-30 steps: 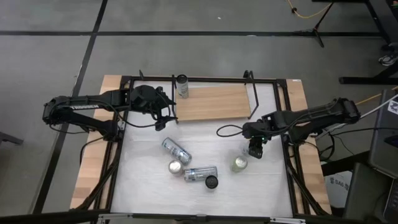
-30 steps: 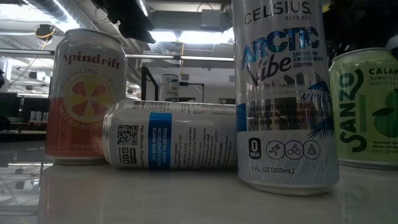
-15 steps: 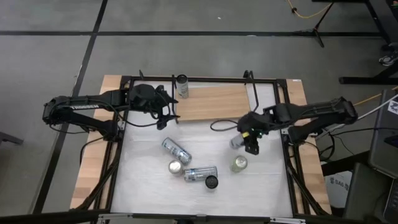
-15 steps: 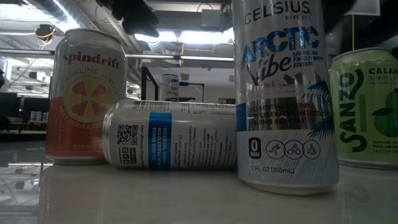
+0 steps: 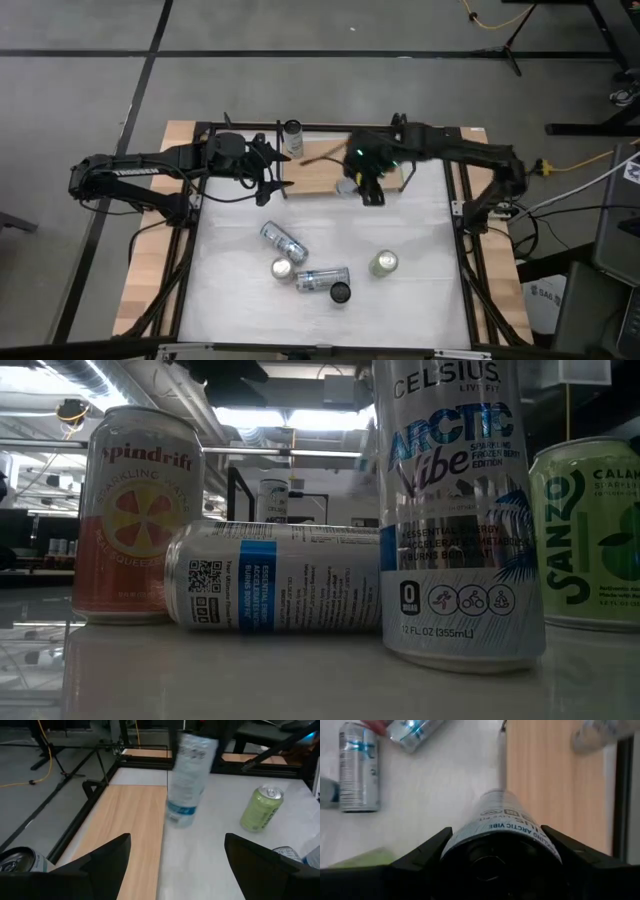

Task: Place canned beverage on shelf
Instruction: Put the white-blue soda can aligned with the other white-blue soda can on the shelf

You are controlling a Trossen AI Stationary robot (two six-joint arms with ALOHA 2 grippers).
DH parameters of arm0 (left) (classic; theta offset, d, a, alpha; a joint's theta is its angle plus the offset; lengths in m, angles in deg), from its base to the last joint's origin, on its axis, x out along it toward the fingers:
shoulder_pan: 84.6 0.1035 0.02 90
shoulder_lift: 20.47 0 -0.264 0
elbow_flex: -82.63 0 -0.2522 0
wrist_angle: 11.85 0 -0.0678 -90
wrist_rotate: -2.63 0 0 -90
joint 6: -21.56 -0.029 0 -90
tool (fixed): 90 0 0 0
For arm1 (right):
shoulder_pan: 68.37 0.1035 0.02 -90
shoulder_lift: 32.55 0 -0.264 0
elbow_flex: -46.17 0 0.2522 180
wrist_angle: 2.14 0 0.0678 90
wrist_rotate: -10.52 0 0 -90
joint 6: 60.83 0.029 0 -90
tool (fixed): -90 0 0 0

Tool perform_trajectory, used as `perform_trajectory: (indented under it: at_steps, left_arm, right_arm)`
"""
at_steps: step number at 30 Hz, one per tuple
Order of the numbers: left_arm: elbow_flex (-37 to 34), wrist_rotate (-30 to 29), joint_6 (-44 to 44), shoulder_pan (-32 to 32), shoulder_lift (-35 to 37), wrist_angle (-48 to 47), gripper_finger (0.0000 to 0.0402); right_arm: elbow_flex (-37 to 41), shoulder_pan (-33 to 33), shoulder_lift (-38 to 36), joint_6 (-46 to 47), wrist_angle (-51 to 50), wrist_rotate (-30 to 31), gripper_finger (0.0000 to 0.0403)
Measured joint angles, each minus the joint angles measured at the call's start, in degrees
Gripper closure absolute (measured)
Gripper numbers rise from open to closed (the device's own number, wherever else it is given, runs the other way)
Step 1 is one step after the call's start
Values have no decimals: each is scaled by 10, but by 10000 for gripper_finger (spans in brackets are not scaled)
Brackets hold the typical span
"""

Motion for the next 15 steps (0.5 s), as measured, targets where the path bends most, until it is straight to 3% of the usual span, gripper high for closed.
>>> perform_trajectory:
  at_steps: [7,15]
  left_arm:
    - [0,0,1,0,0,0,87]
    - [0,0,1,0,0,-1,87]
  right_arm:
    - [-110,-55,110,-92,-60,-5,151]
    - [-120,-87,166,-125,-72,-14,151]
